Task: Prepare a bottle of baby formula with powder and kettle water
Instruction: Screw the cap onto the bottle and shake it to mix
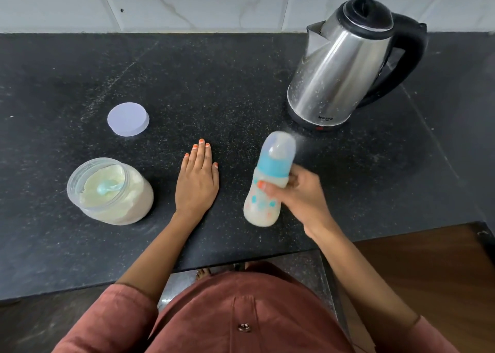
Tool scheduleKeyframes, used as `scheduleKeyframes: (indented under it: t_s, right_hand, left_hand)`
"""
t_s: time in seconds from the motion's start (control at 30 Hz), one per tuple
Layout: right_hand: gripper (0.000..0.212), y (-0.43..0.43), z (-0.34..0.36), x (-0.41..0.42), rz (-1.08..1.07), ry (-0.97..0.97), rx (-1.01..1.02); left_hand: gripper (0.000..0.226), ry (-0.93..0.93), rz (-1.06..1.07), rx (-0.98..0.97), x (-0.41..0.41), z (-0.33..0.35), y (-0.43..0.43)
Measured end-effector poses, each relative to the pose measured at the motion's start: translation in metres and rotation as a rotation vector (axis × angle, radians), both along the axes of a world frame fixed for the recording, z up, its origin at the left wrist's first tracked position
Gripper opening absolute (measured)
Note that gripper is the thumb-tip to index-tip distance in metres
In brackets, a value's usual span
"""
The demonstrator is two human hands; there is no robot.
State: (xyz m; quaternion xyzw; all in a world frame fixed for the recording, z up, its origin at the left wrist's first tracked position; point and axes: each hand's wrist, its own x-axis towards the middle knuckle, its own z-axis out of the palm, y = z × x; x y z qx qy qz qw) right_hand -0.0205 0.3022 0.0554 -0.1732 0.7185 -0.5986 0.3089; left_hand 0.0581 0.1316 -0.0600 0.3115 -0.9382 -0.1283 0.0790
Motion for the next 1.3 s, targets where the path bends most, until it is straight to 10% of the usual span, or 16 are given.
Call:
scheduleKeyframes:
  t_s: [0.2, 0.4, 0.57, 0.73, 0.9, 1.07, 1.3]
  right_hand:
    - [0.017, -0.004, 0.006, -0.021, -0.337, -0.158, -0.241]
    - [0.025, 0.003, 0.002, -0.006, 0.02, -0.047, 0.033]
    - [0.02, -0.003, 0.01, -0.027, -0.338, -0.12, -0.231]
    - [0.026, 0.0, 0.002, -0.008, 0.063, -0.022, 0.061]
    - [0.022, -0.009, 0.009, -0.033, -0.285, -0.101, -0.215]
    - [0.031, -0.006, -0.004, -0.013, 0.09, -0.013, 0.043]
    - [0.038, -0.022, -0.008, -0.037, 0.096, 0.035, 0.015]
  left_hand:
    - [0.049, 0.008, 0.002, -0.003, 0.0, 0.0, 0.0]
    - [0.048, 0.014, 0.0, -0.001, -0.001, 0.0, 0.0]
    - [0.048, 0.018, 0.0, -0.002, 0.0, 0.001, 0.0]
    - [0.048, 0.002, -0.002, -0.004, -0.001, 0.002, 0.0]
    - [0.048, 0.005, -0.002, -0.007, 0.0, 0.003, 0.001]
    - [0.048, -0.005, -0.002, 0.003, -0.001, 0.005, 0.001]
    - [0.049, -0.004, 0.008, -0.002, -0.001, 0.004, 0.001]
